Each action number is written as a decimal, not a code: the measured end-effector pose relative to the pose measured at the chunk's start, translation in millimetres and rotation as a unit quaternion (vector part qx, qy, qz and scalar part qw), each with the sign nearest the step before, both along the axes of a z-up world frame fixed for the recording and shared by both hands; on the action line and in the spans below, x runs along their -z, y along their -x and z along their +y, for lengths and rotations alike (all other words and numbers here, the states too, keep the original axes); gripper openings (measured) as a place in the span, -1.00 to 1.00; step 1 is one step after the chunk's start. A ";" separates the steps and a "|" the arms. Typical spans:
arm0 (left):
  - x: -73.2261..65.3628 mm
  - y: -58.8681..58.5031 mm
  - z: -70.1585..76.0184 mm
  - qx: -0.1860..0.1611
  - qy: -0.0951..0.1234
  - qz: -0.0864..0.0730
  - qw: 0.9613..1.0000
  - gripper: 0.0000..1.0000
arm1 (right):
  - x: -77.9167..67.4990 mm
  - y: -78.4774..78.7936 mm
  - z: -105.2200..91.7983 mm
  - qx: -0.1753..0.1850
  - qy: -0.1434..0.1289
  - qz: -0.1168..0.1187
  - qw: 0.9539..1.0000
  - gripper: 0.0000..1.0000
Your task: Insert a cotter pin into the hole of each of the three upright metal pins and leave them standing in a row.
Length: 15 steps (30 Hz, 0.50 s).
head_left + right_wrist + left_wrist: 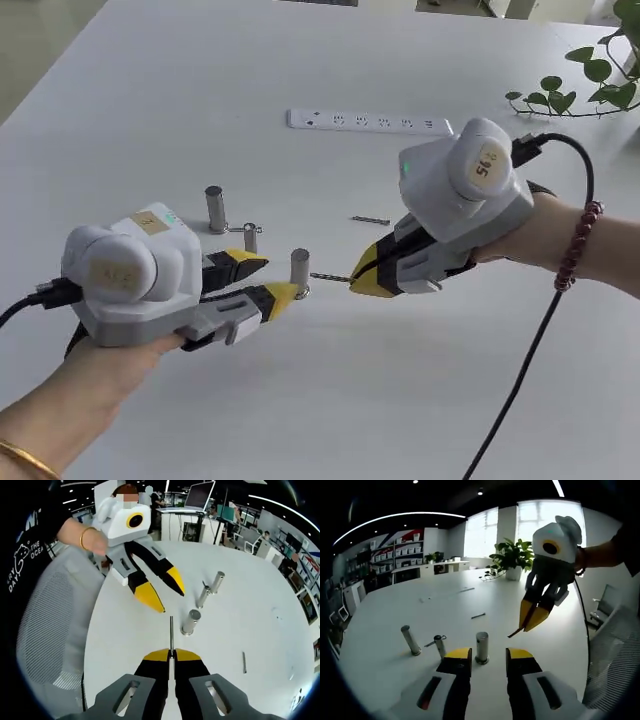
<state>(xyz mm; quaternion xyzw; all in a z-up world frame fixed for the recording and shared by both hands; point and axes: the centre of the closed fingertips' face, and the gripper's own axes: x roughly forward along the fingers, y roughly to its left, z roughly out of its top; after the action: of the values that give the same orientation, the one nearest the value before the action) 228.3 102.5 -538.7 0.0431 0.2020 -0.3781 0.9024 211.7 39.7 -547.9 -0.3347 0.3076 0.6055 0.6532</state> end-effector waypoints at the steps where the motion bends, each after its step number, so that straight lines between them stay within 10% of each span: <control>1: 2.6 -1.4 -1.7 0.000 -0.004 0.000 1.000 -0.49 | 0.8 -1.1 0.0 0.000 0.001 0.000 1.000 -1.00; 15: 30.2 -22.9 -11.5 -0.027 -0.027 0.013 0.999 -0.51 | 10.5 -21.0 -1.5 0.007 0.024 -0.015 1.000 -1.00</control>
<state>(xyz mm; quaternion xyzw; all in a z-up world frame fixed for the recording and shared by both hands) 251.2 91.0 -568.9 0.0570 0.2245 -0.3487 0.9081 232.7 38.2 -558.4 -0.3569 0.3146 0.5885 0.6537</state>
